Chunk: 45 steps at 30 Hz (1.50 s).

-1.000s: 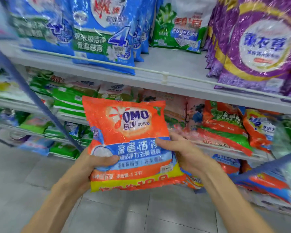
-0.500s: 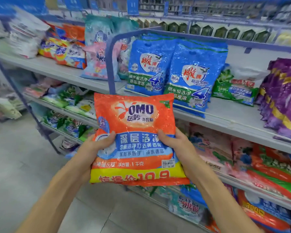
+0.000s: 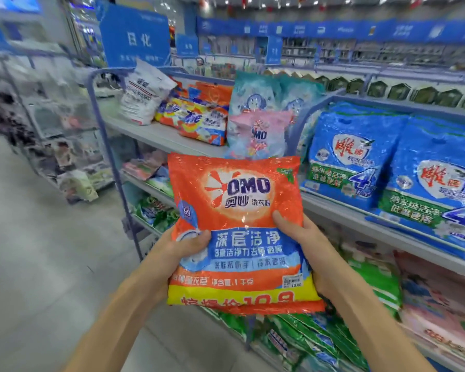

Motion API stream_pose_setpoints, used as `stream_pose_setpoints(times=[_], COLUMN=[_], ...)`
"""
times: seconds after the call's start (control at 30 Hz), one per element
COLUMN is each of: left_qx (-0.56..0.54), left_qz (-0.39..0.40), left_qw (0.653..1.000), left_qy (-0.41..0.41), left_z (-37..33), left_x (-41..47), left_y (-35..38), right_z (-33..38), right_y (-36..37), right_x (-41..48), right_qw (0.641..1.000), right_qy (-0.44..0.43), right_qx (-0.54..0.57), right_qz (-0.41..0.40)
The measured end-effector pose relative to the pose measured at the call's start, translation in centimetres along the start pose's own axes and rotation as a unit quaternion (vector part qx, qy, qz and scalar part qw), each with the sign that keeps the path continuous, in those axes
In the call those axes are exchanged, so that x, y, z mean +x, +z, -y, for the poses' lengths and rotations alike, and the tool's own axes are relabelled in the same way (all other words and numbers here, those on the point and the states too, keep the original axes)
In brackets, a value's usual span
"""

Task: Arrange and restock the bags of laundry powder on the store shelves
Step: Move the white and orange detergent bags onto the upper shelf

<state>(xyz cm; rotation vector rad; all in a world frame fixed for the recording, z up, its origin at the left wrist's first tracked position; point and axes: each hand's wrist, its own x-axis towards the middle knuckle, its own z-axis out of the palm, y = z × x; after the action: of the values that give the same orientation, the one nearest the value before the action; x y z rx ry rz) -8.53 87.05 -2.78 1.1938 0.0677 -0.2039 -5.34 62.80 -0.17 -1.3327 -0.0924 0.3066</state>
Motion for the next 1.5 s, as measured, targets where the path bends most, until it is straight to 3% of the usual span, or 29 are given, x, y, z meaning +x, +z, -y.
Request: stream_pose_setpoints(times=[0.2, 0.3, 0.6, 0.8, 1.13, 1.5], left_qx=[-0.041, -0.064, -0.055, -0.064, -0.049, 0.053], left_qz=[-0.023, -0.071, -0.143, -0.176, -0.095, -0.037], left_qw=[0.999, 0.995, 0.988, 0.982, 0.994, 0.998], left_qy=[0.011, 0.012, 0.015, 0.014, 0.000, -0.025], left_z=[-3.7, -5.9, -13.5, -17.6, -24.8, -28.3], left_x=[3.1, 5.9, 13.7, 18.9, 27.5, 42.7], left_y=[-7.6, -12.3, -26.6, -34.7, -47.6, -49.0], right_z=[-1.3, -2.2, -3.6, -4.5, -6.8, -4.2], right_y=[6.6, 10.3, 21.9, 28.7, 38.6, 37.9], right_x=[8.8, 14.2, 30.0, 38.4, 48.7, 56.7], right_qw=[1.000, 1.000, 0.995, 0.996, 0.993, 0.970], right_qy=[0.011, 0.015, 0.029, 0.046, 0.027, -0.031], right_qx=[0.016, 0.024, 0.086, 0.067, 0.110, 0.144], right_qz=[0.002, 0.009, 0.048, 0.039, -0.044, -0.192])
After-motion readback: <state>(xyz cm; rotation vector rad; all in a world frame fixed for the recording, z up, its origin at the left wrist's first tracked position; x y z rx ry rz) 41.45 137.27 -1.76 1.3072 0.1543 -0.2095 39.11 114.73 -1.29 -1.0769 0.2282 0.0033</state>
